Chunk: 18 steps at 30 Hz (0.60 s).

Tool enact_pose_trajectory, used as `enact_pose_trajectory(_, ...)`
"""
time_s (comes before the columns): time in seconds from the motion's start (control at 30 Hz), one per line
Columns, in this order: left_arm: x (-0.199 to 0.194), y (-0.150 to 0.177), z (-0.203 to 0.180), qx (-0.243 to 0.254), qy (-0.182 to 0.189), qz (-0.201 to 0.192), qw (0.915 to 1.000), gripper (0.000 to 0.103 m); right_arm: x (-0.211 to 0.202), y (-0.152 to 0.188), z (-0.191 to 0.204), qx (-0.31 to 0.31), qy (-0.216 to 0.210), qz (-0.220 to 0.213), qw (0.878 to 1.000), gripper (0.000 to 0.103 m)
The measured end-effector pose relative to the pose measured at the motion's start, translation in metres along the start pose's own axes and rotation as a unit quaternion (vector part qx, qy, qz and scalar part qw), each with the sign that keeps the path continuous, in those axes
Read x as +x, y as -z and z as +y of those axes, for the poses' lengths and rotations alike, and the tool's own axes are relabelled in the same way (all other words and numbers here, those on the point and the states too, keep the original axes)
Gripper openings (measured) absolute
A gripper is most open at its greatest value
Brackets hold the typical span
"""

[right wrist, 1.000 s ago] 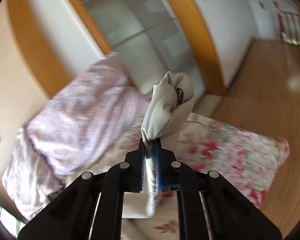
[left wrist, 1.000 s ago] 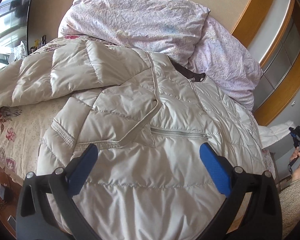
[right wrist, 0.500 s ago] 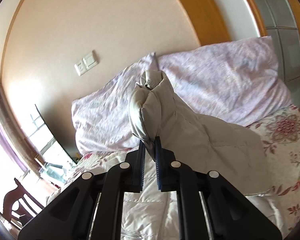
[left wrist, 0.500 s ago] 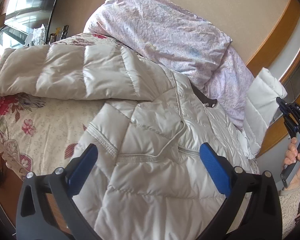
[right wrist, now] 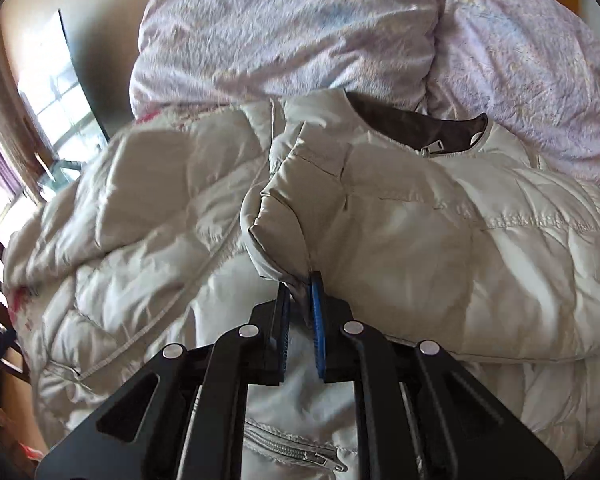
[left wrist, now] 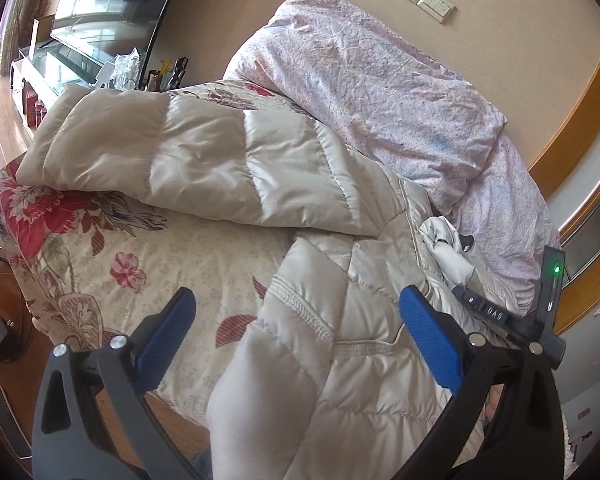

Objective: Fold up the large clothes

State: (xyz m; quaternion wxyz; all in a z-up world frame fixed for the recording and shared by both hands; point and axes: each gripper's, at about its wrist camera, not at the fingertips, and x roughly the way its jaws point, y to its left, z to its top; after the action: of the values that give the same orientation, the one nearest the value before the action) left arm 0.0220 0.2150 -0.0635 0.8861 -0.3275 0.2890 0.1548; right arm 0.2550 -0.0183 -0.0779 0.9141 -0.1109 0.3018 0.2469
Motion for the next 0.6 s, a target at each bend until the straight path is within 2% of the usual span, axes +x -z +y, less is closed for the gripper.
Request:
enact_pose_trajectory(0.03, -0.001, -0.002, 0.003, -0.003, 0.002, -0.004, 1.0, 0.101, -0.001, 0.004, 0.007, -0.023, 0.017, -0.001, 1.0, 0.013)
enact_pose_trajectory(0.1, -0.002, -0.006, 0.009, -0.011, 0.0, -0.014, 0.9998, 0.101, -0.007, 0.006, 0.018, -0.064, 0.031, 0.007, 0.997, 0.027)
enact_pose_trajectory(0.17, -0.004, -0.011, 0.016, -0.021, 0.0, -0.025, 0.9995, 0.101, -0.018, 0.006, 0.021, -0.07, -0.005, 0.015, 0.997, 0.035)
enact_pose_trajectory(0.23, -0.005, -0.015, 0.024, -0.032, -0.003, -0.031, 0.999, 0.101, -0.032, 0.0, 0.014, -0.042, -0.056, 0.002, 0.998, 0.035)
enact_pose_trajectory(0.27, -0.004, -0.016, 0.028, -0.039, -0.005, -0.033, 0.9987, 0.101, -0.037, -0.005, 0.009, -0.026, -0.061, -0.013, 0.998, 0.035)
enact_pose_trajectory(0.33, -0.002, -0.019, 0.035, -0.052, -0.009, -0.035, 0.998, 0.101, -0.043, -0.016, -0.003, -0.001, -0.037, -0.047, 0.998, 0.035)
enact_pose_trajectory(0.4, -0.002, -0.019, 0.042, -0.062, -0.011, -0.034, 0.9975, 0.101, -0.033, -0.025, -0.014, 0.02, -0.004, -0.05, 0.999, 0.035)
enact_pose_trajectory(0.47, -0.001, -0.019, 0.048, -0.067, -0.017, -0.033, 0.9971, 0.101, -0.011, -0.029, -0.019, 0.036, 0.005, -0.029, 0.999, 0.035)
enact_pose_trajectory(0.53, 0.001, -0.021, 0.056, -0.079, -0.021, -0.03, 0.9962, 0.101, 0.019, -0.024, -0.015, 0.036, 0.001, 0.015, 0.999, 0.035)
enact_pose_trajectory(0.57, 0.002, -0.021, 0.06, -0.089, -0.018, -0.026, 0.9956, 0.101, 0.033, -0.019, -0.011, 0.03, 0.012, 0.03, 0.999, 0.036)
enact_pose_trajectory(0.6, 0.004, -0.023, 0.065, -0.1, -0.016, -0.024, 0.9946, 0.101, 0.041, -0.014, -0.007, 0.021, 0.027, 0.026, 0.999, 0.036)
